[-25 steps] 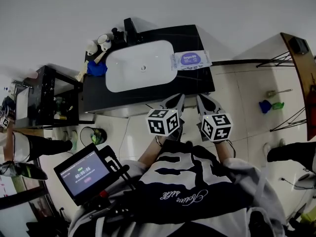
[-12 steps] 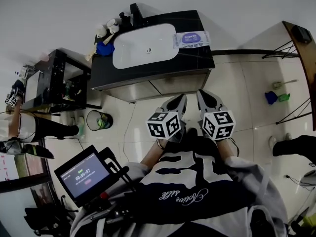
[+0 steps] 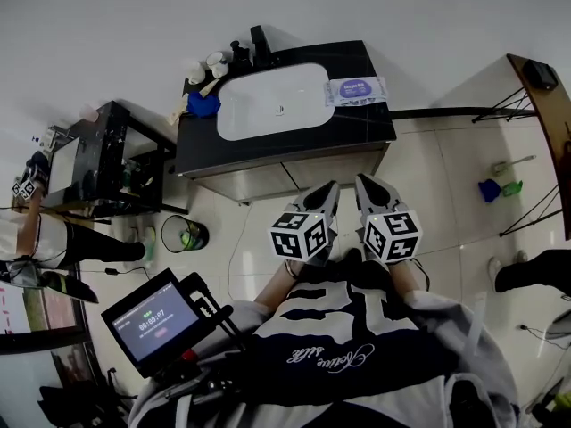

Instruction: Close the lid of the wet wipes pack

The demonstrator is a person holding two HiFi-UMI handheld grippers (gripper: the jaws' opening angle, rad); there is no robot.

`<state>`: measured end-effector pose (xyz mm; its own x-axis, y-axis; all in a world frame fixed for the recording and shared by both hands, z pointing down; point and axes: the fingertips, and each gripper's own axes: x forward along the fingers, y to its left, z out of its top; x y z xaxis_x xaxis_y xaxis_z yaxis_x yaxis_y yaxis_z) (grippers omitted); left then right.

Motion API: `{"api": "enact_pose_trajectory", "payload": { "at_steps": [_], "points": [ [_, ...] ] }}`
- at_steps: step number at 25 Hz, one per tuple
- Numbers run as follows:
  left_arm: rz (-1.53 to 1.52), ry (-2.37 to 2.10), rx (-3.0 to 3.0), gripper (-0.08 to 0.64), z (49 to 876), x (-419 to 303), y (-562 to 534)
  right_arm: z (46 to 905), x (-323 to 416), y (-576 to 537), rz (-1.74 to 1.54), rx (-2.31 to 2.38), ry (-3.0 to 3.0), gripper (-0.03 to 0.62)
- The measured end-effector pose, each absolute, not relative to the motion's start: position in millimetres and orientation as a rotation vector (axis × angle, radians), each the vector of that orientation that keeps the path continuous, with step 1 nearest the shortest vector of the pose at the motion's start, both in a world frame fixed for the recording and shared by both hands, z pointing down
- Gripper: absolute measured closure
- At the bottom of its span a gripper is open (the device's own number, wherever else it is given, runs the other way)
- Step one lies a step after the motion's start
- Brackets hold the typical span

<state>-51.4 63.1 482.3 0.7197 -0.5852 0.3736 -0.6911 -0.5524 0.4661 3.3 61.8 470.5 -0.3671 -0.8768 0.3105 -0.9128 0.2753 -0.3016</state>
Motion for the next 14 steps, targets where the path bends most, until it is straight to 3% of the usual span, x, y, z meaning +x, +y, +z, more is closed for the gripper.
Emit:
{"api": "enact_pose_trajectory", "payload": {
  "at_steps": [14],
  "points": [
    [0.221, -0.904, 2.340, 0.561, 470.6, -76.1, 67.9, 459.2, -19.4, 65.5, 0.669, 1.786, -2.400, 0.594]
  ]
}}
